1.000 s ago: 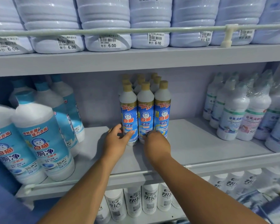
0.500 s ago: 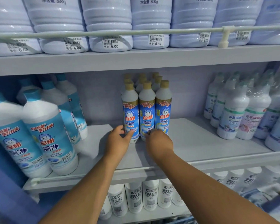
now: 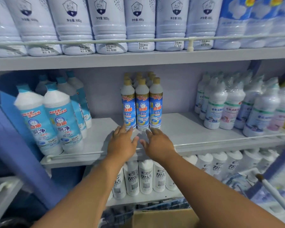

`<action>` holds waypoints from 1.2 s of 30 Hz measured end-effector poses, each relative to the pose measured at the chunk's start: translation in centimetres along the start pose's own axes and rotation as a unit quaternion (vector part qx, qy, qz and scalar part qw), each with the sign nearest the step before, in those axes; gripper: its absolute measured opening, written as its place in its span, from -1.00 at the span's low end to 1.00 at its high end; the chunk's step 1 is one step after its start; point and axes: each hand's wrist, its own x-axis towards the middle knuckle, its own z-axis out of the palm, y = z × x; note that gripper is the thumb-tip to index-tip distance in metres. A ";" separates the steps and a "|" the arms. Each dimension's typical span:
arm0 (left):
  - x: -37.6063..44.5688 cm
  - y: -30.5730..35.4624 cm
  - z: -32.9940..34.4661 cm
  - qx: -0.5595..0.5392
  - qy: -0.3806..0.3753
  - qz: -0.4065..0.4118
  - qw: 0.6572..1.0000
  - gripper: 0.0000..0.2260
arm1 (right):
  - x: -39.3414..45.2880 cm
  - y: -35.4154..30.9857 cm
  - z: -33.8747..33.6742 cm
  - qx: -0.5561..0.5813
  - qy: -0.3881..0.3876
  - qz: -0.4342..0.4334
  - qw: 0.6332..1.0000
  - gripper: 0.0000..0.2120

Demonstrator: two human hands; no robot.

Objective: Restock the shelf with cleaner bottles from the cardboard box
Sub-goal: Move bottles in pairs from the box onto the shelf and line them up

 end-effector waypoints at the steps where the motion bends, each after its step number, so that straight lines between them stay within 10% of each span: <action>1: -0.7 0.4 -0.2 0.017 -0.011 -0.001 1.000 -0.46 | -0.9 0.3 -0.2 -0.002 -0.004 -0.006 1.000 -0.41; 17: -18.4 6.9 3.8 0.004 -0.034 -0.035 0.999 -0.47 | -18.7 9.5 3.2 0.010 -0.095 -0.052 0.994 -0.36; 36: -29.3 5.6 19.2 -0.071 -0.252 -0.166 0.951 -0.41 | -27.4 11.0 16.9 0.037 -0.302 0.042 0.952 -0.36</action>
